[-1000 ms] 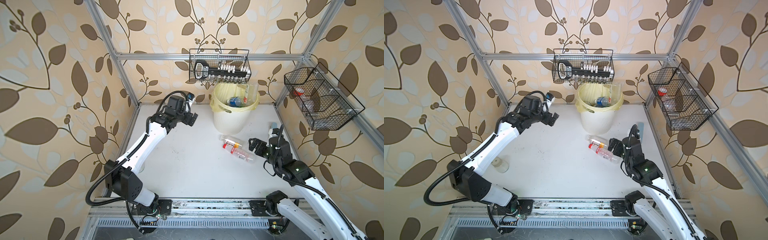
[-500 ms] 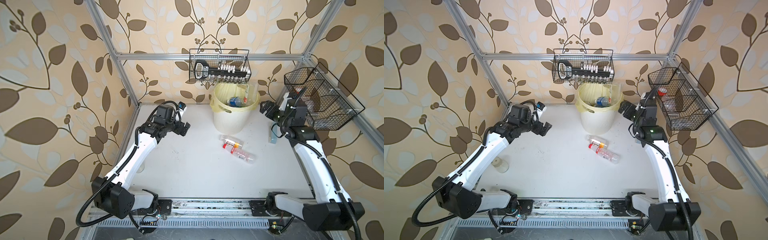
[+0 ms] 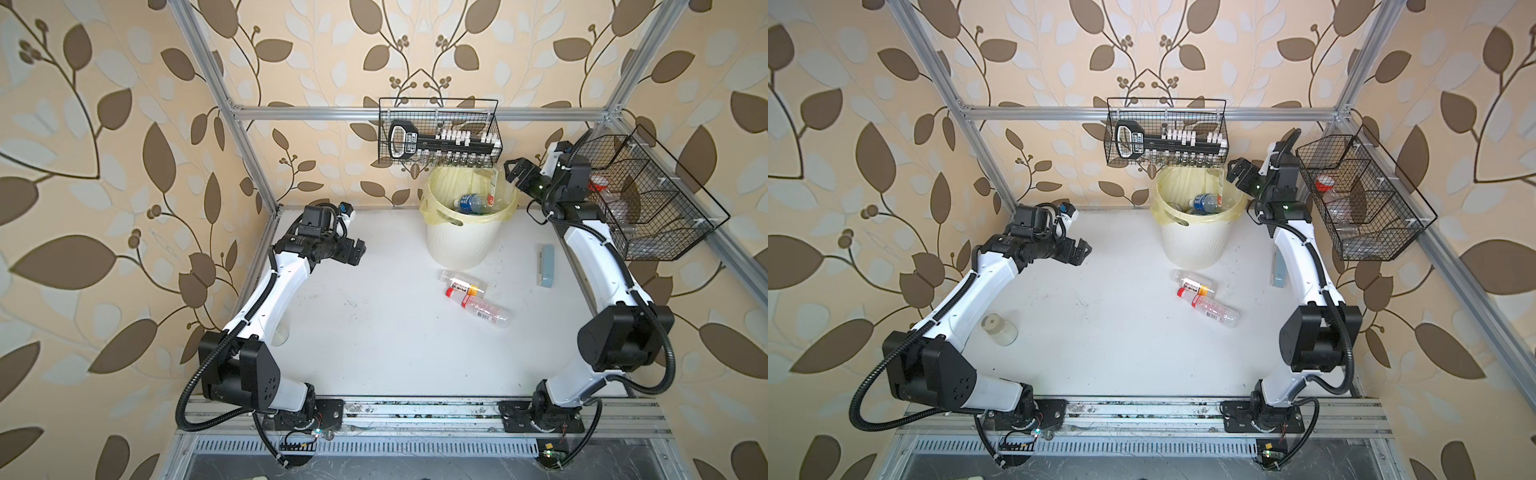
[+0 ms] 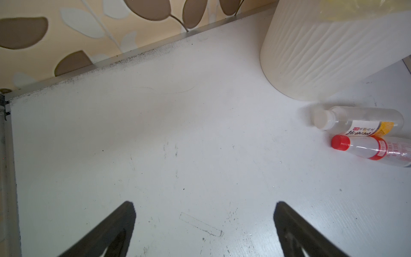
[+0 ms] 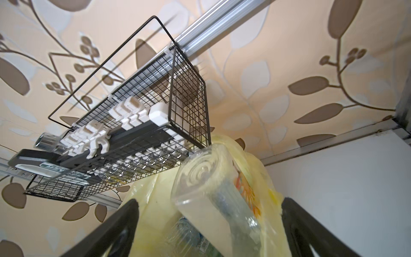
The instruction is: Throw the plastic bottles in the bin
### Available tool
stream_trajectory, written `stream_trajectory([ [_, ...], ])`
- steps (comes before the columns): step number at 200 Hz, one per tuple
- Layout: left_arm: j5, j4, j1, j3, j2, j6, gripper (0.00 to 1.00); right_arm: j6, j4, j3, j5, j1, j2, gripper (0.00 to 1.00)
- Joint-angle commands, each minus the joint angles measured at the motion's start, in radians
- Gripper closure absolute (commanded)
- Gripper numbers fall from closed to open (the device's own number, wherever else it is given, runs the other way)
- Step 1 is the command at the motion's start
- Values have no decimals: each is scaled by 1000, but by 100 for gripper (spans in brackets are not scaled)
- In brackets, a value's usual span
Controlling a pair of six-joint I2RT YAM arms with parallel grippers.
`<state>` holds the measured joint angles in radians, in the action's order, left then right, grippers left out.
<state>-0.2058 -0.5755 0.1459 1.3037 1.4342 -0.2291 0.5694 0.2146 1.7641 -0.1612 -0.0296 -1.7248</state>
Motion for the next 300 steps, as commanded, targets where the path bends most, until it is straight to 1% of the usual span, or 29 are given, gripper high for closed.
stream_trajectory([
  [1,-32,23,-23,30,37,8,1,-12,-8,132,-37,28,-77,0],
  [18,-38,28,-36,36,58,14,1,-42,51,235,-34,74,-146,0],
  [36,-41,19,-46,54,79,25,1,-57,79,266,-47,128,-177,0],
  [50,-51,9,-52,66,92,37,1,-57,65,226,-57,171,-160,0],
  [69,-74,6,-58,69,98,52,1,-62,29,128,-57,227,-99,0],
  [85,-90,4,-59,62,91,56,1,-75,16,49,-31,272,-29,0],
  [102,-98,3,-60,57,82,56,1,-79,-6,-25,-4,299,51,0],
  [126,-108,-6,-60,57,62,59,1,-68,24,-76,15,294,136,0],
  [154,-116,-8,-60,51,28,59,1,-54,80,-137,14,260,238,0],
  [169,-126,-17,-60,48,15,56,1,-51,106,-206,28,245,319,0],
  [188,-155,-32,-60,38,12,35,1,-53,125,-318,73,228,430,0],
  [194,-164,-35,-60,31,-25,25,1,-58,137,-351,86,222,462,0],
  [234,-205,-46,-60,-14,-79,-12,1,-89,217,-557,142,191,645,0],
  [274,-251,-64,-60,-68,-111,-39,1,-112,268,-737,187,203,757,0],
  [300,-267,-69,-59,-108,-124,-50,1,-148,294,-817,280,275,783,0],
])
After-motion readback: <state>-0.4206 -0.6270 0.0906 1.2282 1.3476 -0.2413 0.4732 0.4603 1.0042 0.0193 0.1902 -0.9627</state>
